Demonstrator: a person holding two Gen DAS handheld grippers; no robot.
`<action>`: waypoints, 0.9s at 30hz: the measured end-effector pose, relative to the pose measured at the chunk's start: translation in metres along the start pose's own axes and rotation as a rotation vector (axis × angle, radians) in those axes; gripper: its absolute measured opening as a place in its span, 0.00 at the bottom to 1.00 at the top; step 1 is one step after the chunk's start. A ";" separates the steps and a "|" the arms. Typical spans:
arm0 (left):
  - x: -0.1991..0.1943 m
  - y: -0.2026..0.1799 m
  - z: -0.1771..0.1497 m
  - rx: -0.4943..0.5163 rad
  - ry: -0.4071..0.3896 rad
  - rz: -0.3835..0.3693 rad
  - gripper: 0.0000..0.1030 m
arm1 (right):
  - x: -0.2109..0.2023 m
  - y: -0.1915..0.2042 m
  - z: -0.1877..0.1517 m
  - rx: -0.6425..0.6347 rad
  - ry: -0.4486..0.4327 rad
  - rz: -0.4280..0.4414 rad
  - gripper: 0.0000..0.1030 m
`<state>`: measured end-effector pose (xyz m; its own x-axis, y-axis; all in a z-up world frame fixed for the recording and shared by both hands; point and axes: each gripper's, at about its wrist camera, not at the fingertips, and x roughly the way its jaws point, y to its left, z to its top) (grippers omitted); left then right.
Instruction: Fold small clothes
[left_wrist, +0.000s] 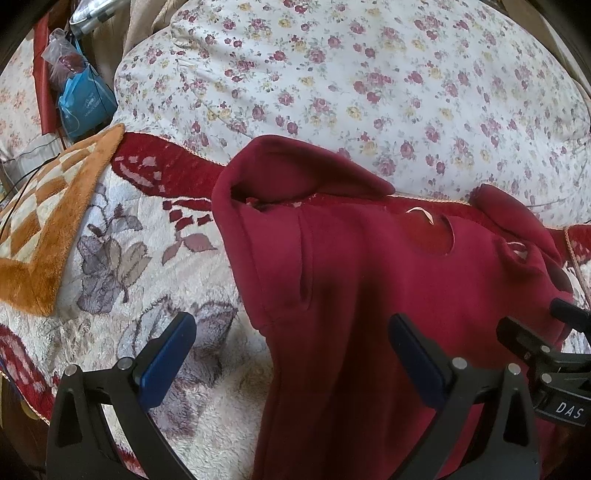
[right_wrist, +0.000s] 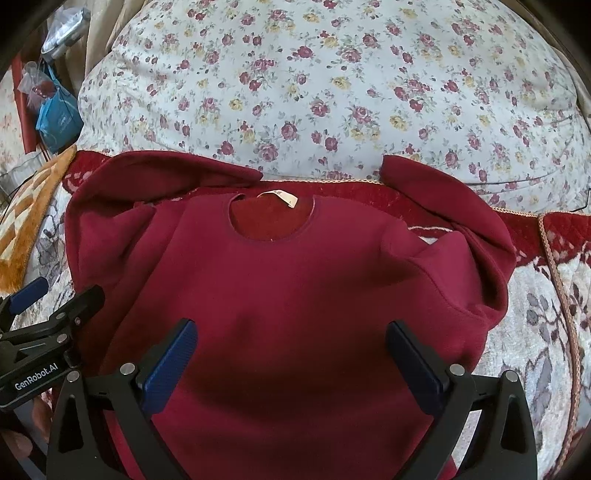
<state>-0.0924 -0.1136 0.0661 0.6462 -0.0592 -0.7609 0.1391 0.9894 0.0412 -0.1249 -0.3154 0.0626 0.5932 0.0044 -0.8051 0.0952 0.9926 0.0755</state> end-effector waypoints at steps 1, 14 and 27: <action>0.000 0.000 0.000 0.001 0.000 0.000 1.00 | 0.001 0.000 0.000 0.001 0.002 0.000 1.00; 0.002 0.000 0.001 -0.002 0.011 0.000 1.00 | 0.003 0.003 0.000 -0.002 0.013 -0.001 1.00; 0.002 0.002 0.002 -0.005 0.013 -0.001 1.00 | 0.006 0.004 0.000 -0.002 0.022 -0.007 1.00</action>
<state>-0.0893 -0.1124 0.0659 0.6363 -0.0586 -0.7692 0.1360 0.9900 0.0372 -0.1209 -0.3116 0.0587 0.5752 0.0005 -0.8180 0.0975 0.9928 0.0692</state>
